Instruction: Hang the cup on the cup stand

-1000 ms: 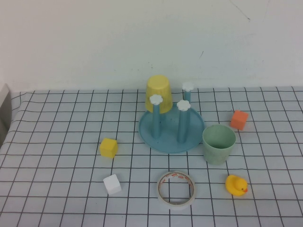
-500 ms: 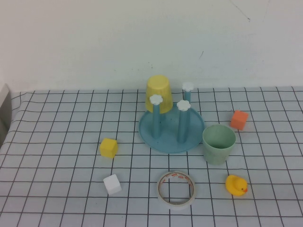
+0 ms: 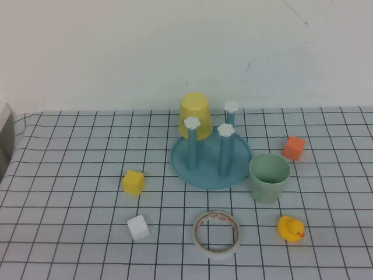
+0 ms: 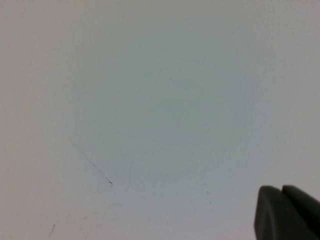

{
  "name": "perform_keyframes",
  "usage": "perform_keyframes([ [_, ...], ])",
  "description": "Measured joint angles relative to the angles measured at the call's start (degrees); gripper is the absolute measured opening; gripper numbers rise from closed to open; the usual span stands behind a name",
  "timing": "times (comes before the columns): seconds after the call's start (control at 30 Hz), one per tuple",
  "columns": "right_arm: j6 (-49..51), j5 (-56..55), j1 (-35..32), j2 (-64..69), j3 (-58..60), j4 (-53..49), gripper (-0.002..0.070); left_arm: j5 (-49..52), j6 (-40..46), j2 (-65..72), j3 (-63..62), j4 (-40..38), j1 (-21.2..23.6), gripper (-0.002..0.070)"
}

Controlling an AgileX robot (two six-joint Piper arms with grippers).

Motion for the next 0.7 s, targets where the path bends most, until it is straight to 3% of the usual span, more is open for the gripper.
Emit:
perform_keyframes([
  [0.23, 0.00, 0.00, 0.00, 0.00, 0.00, 0.60, -0.0001, 0.88, 0.00, 0.00, 0.00, 0.00, 0.00, -0.0002],
  [0.47, -4.56, 12.22, 0.00, 0.00, -6.41, 0.82, -0.0001, 25.76, 0.00, 0.53, -12.74, 0.00, 0.00, -0.0002],
  [0.7, -9.46, 28.54, 0.00, 4.02, -15.75, 0.82, -0.0001, 41.66, 0.00, 11.62, -23.12, -0.22, 0.00, -0.0002],
])
